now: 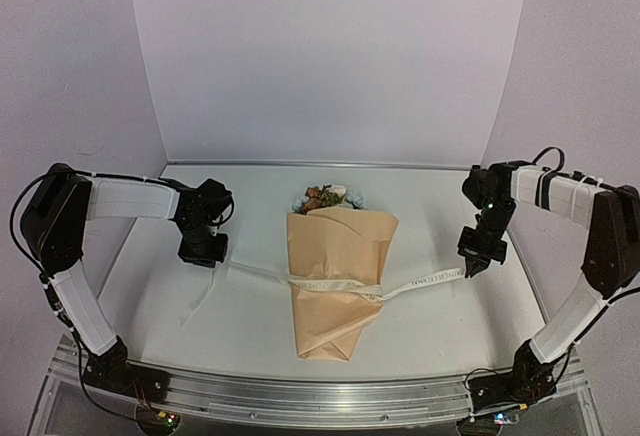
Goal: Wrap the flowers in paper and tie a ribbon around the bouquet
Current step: Cross the ribbon over the folded bouquet, then tie the ribbon around the folded bouquet.
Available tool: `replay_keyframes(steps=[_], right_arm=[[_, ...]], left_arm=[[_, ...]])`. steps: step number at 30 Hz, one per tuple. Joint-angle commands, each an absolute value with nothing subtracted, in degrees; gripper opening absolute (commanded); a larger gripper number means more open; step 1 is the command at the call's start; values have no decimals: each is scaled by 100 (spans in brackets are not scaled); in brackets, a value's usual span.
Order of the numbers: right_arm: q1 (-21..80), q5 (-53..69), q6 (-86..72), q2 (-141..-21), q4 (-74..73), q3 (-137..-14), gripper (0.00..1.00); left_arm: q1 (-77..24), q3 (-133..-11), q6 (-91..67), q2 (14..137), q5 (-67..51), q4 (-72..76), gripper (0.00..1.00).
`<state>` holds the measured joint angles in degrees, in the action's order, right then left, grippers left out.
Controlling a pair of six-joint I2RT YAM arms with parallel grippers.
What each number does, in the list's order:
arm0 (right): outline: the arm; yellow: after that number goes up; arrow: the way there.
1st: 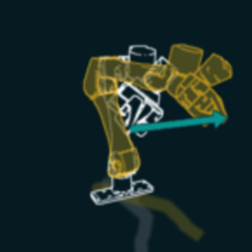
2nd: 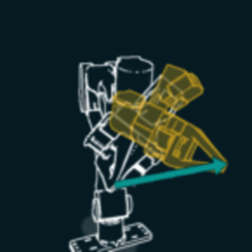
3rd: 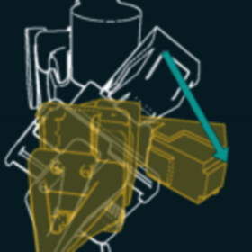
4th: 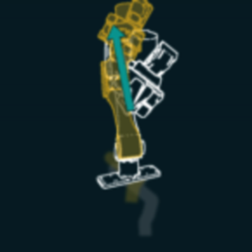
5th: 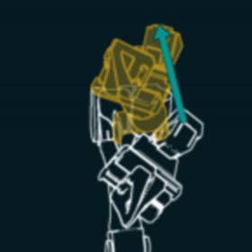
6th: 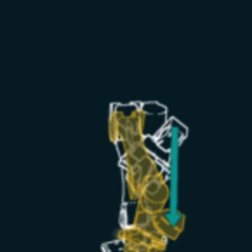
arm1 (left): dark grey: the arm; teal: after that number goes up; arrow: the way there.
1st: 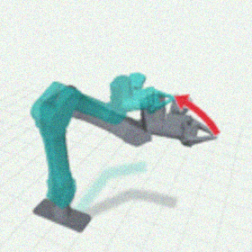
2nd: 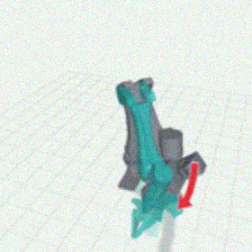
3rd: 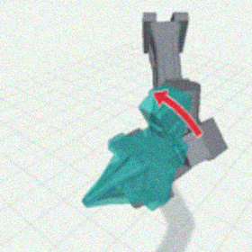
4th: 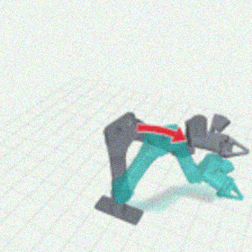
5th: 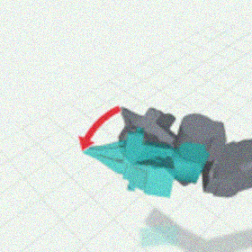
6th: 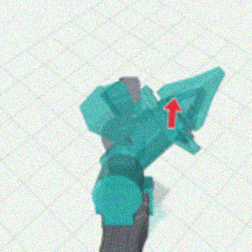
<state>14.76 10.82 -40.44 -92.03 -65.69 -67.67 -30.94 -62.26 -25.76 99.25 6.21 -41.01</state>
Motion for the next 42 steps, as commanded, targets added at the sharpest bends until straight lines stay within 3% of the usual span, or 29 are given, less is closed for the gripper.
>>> replay_keyframes(steps=[1, 17, 22, 27, 31, 36, 38, 42], right_arm=[[1078, 498, -3847, -9388, -6736, -7205, 0], [-469, 383, -3762, -9574, -6726, -6951, 0], [-544, 554, -3768, -9691, -6731, -6895, 0], [-274, 808, -3522, -9471, -6413, -6695, 1], [-40, 822, -3244, -9263, -6349, -6661, 15], [200, 793, -2913, -8903, -6347, -6576, 52], [304, 790, -2692, -8679, -6275, -6542, 61], [768, 904, -2073, -8374, -5991, -6499, 68]], left_arm=[[-3035, -6485, -2411, 10000, 801, -4226, 0], [-2678, -6353, -2277, 10291, 980, -4333, 0], [-2602, -6377, -2181, 10309, 897, -4318, 0], [-2679, -6419, -1893, 10021, 199, -3868, 9], [-2767, -6555, -1669, 9893, 23, -3758, 12], [-2867, -6723, -1478, 9779, 45, -3778, 21], [-2879, -6785, -1417, 9677, 66, -3768, 29], [-2974, -6845, -1218, 9363, 140, -3661, 47]])
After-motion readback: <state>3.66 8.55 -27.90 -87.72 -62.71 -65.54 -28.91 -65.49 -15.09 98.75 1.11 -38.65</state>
